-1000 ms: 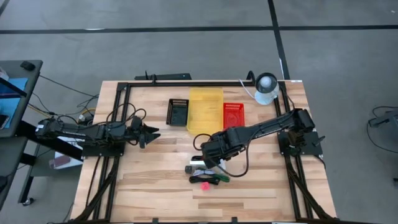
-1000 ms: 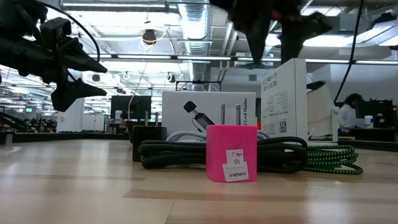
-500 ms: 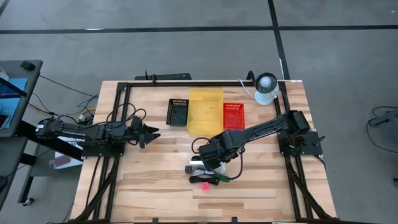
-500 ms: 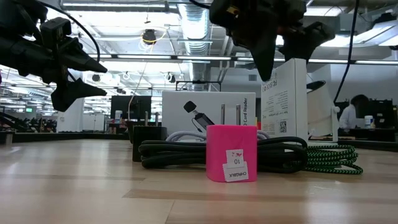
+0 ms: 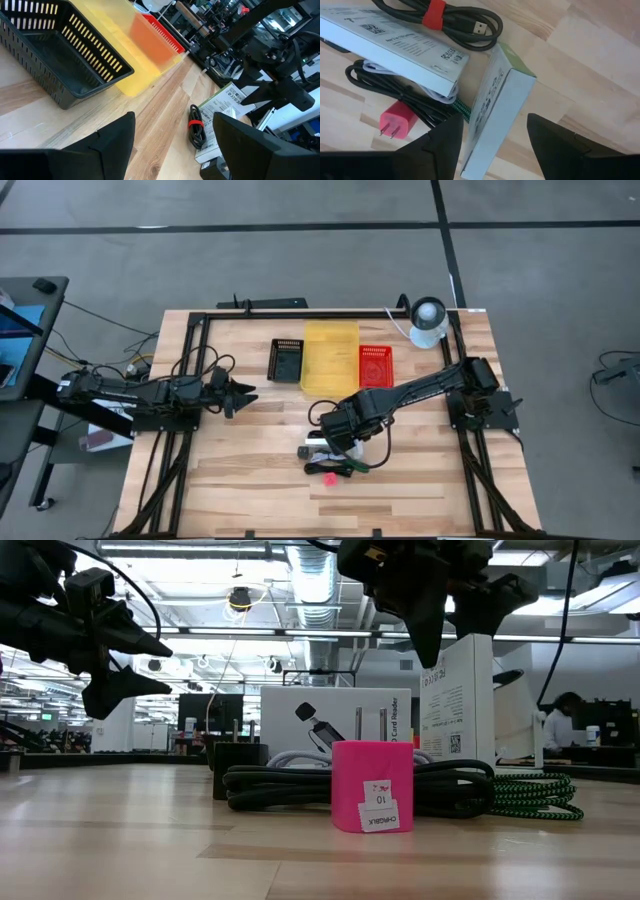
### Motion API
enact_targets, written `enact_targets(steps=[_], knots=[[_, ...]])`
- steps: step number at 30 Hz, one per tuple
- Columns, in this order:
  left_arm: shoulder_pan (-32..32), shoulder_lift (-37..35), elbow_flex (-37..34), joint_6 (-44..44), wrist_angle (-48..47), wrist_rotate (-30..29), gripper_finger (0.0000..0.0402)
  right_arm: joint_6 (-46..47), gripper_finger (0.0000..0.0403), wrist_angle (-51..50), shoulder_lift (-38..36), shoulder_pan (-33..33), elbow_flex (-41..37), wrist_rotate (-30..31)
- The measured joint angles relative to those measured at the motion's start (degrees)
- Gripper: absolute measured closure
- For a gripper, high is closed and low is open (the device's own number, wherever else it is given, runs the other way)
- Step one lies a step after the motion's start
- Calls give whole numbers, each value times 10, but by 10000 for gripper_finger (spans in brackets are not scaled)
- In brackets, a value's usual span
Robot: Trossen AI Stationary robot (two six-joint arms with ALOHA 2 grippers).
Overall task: Pick and place items into bin
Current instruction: Put the right card reader box into the red bin
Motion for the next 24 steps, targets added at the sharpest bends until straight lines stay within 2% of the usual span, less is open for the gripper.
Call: enact_targets(steps=[24], knots=[[0,0,0,0,0,0,144,5,287,-1,0,0,0,-1]])
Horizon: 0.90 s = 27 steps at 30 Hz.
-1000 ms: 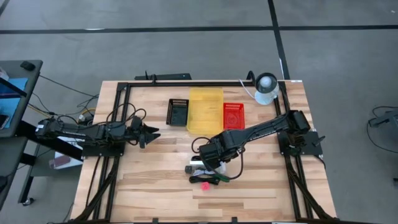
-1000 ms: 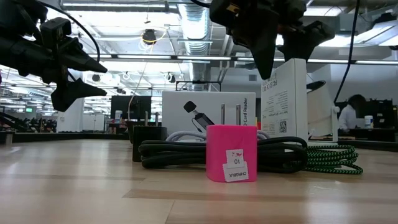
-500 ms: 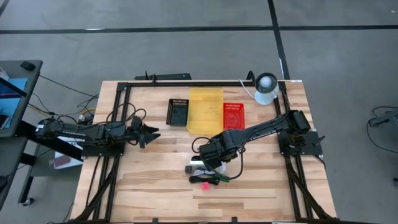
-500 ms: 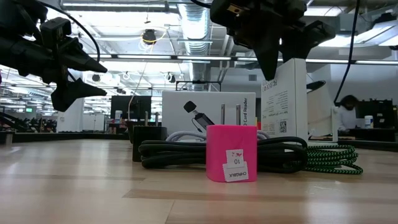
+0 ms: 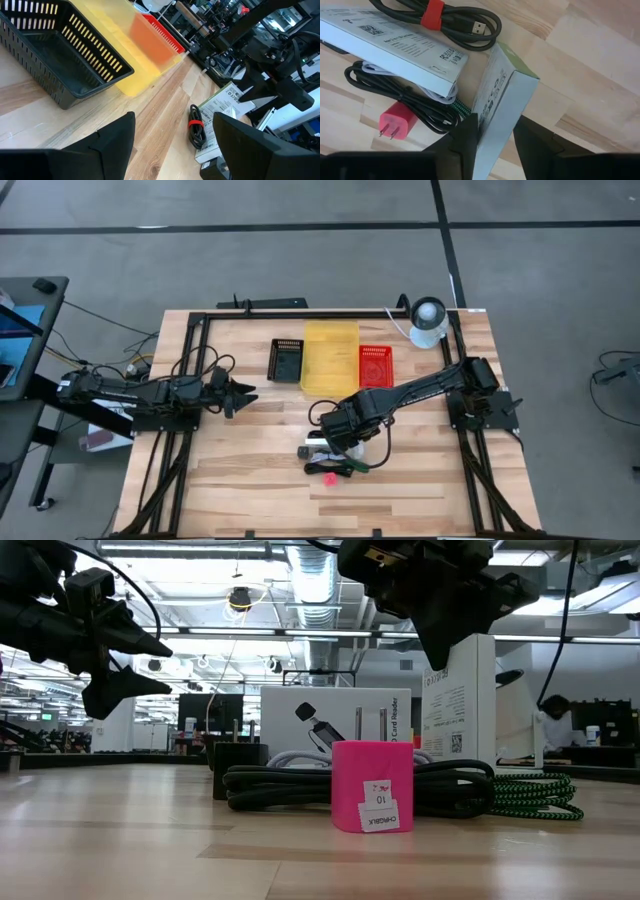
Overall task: Pick and place items into bin
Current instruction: Put the right card reader box into the red bin
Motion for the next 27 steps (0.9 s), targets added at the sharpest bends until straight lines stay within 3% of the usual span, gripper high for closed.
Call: enact_targets(steps=[27], knots=[[0,0,0,0,0,0,144,12,330,0,0,0,0,-2]])
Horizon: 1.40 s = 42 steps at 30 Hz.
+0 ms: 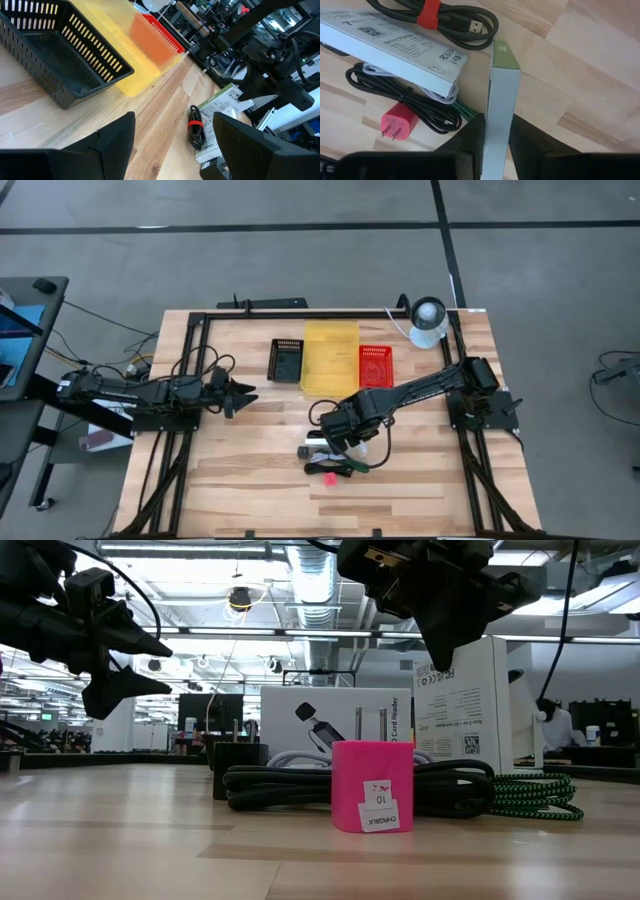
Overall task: Pick and place items into bin
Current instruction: Put the right card reader box into the red bin
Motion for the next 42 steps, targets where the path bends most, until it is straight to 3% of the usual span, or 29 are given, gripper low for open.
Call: enact_targets(steps=[20,28,42], knots=[[0,0,0,0,0,0,144,19,331,-18,0,0,0,-4],[0,0,0,0,0,0,144,19,331,-98,0,0,32,4],[0,0,0,0,0,0,144,7,331,-193,-5,-21,140,110]])
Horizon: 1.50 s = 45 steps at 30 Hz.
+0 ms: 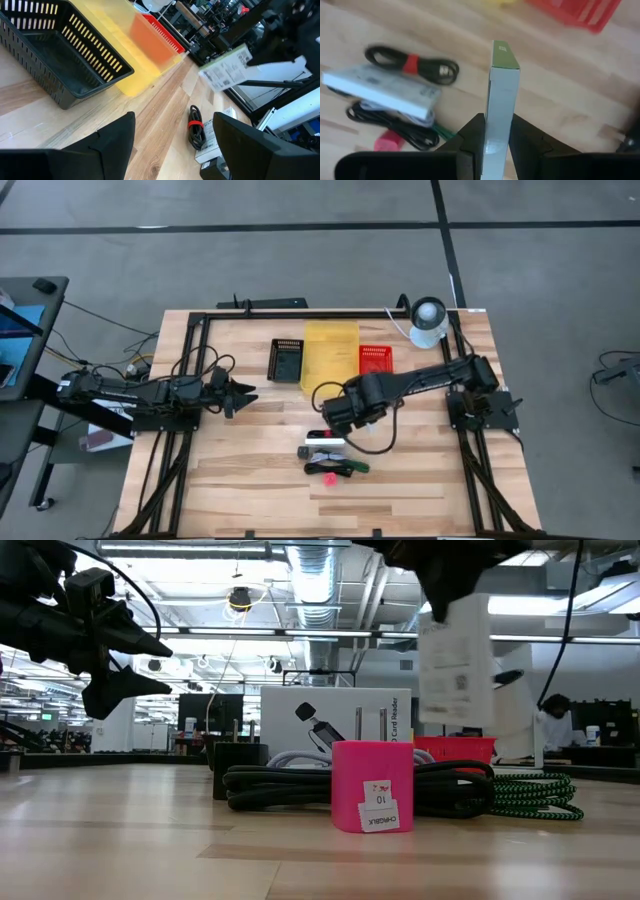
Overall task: Pick and place items into bin
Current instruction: Put the right card reader box into the red bin
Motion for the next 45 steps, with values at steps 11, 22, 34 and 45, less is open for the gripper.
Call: enact_targets(steps=[11,22,34,45], knots=[[0,0,0,0,0,0,144,-73,331,0,-10,-45,12,54],[0,0,0,0,0,0,144,-124,340,-1,-45,-95,10,98],[0,0,0,0,0,0,144,-157,341,-1,-78,-178,10,93],[0,0,0,0,0,0,144,-216,339,-1,-78,-263,10,38]])
